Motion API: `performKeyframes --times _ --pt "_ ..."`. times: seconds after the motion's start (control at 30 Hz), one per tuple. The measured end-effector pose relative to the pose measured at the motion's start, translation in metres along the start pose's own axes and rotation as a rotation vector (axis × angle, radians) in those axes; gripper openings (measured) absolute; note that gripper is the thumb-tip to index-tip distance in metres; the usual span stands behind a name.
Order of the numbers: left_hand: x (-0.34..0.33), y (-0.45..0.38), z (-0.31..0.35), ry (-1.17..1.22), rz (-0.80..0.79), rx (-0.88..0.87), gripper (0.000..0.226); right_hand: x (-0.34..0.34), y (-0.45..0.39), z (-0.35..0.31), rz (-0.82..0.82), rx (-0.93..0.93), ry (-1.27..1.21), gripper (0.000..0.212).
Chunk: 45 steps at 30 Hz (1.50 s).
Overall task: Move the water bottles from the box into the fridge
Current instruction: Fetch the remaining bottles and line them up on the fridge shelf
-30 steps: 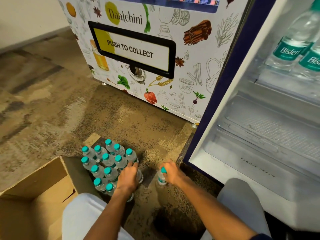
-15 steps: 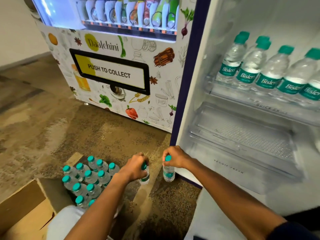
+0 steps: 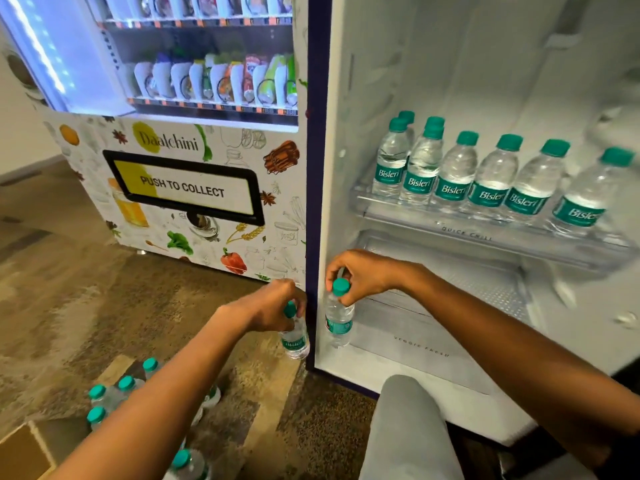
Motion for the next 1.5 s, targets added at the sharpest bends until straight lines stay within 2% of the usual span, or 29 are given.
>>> performKeyframes --times 0.33,0.6,1.1,1.27,1.5 --pt "0.074 -0.001 0.073 -0.056 -0.045 -0.144 0.022 0.075 0.064 -0.017 0.064 0.012 -0.017 0.030" --pt "0.158 0.003 0.132 -0.051 0.034 -0.215 0.021 0.148 0.131 -0.023 0.278 0.016 -0.006 0.032" --pt "0.283 0.006 0.238 -0.219 0.201 -0.400 0.020 0.263 0.258 -0.045 0.640 0.127 0.020 0.032" --pt "0.315 0.008 0.267 -0.265 0.278 -0.440 0.022 0.287 0.277 -0.041 0.706 0.086 0.045 0.031" --pt "0.353 -0.010 0.296 -0.298 0.471 -0.499 0.023 0.312 0.300 -0.030 0.827 -0.035 0.123 0.030"
Point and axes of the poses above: each hand's wrist, its own y-axis away from the middle knuckle, its own x-axis out of the back of the hand, z = x × y, the point moved 6 cm from there along -y, towards the middle knuckle, and after that the axes turned 10 degrees about -z, right-handed, at the moved point
